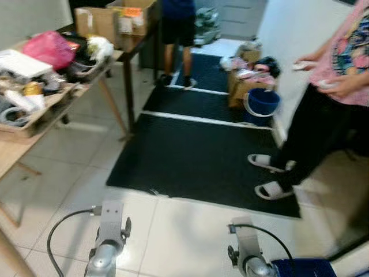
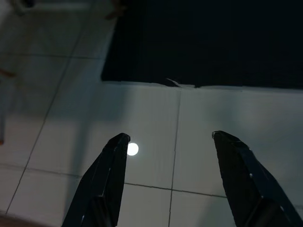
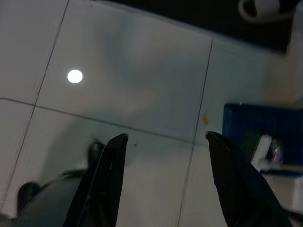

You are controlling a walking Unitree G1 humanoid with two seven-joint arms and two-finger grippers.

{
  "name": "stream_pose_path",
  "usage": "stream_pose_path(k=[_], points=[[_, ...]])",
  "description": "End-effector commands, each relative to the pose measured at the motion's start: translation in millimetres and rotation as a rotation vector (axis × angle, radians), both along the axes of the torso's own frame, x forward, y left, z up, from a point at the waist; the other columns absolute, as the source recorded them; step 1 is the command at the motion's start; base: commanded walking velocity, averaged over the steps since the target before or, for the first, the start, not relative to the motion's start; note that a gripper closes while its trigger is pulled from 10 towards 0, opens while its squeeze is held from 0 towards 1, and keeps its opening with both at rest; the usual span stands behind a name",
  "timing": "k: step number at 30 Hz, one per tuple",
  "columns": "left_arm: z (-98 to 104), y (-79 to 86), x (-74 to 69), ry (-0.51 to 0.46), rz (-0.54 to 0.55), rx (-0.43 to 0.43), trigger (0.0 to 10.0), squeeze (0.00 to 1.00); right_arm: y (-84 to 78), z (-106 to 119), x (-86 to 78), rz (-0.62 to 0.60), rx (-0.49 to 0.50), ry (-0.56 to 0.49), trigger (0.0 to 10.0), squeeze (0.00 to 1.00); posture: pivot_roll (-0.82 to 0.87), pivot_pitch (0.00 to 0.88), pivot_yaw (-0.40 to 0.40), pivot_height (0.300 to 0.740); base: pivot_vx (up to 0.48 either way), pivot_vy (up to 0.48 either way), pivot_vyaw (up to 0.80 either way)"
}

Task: Picking trash to rubbish bin

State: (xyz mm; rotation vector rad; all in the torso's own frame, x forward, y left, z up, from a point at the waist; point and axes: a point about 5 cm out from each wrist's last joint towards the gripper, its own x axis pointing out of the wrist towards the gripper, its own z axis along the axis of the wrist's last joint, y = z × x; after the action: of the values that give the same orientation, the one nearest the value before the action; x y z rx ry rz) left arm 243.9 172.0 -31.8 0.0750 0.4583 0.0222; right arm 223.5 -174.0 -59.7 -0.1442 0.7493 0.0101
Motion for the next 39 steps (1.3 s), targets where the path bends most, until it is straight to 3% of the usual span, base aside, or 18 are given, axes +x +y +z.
stream_pose_path(k=[1,7,11,19,34,39], points=[[0.5,-1.9,-0.7,-0.016,-0.014,0.005,10.0,0.00,-2.6,-0.6,-0.9,-0.003,-0.008,0.009,10.0,0.00,0.02,0.042,-0.011,0.740,0.000,0.000,-0.80],[0.7,-1.7,0.0,-0.011,-0.023,-0.016,10.0,0.00,-2.1,-0.6,-0.9,-0.001,-0.007,0.009,10.0,0.00,0.02,0.038,-0.012,0.740,0.000,0.000,-0.80],[1.6,-3.6,0.5,-0.020,-0.017,-0.077,10.0,0.00,-1.3,-0.6,-0.6,0.004,-0.007,0.011,10.0,0.00,0.02,0.035,-0.013,0.740,0.000,0.000,-0.80],[0.4,-4.4,-0.5,-0.013,-0.006,-0.090,10.0,0.00,-1.4,-0.6,-0.4,0.008,-0.009,0.012,10.0,0.00,0.02,0.032,-0.015,0.740,0.000,0.000,-0.80],[-0.1,3.1,-0.9,-0.004,0.039,-0.046,10.0,0.00,5.4,-4.7,-5.6,0.056,-0.011,0.040,10.0,0.00,0.02,0.047,-0.015,0.740,0.000,0.000,0.00],[2.4,5.3,1.5,-0.020,0.062,-0.054,10.0,0.00,4.6,-3.9,-4.3,0.057,-0.011,0.037,10.0,0.00,0.02,0.048,-0.015,0.740,0.366,0.000,0.00]])
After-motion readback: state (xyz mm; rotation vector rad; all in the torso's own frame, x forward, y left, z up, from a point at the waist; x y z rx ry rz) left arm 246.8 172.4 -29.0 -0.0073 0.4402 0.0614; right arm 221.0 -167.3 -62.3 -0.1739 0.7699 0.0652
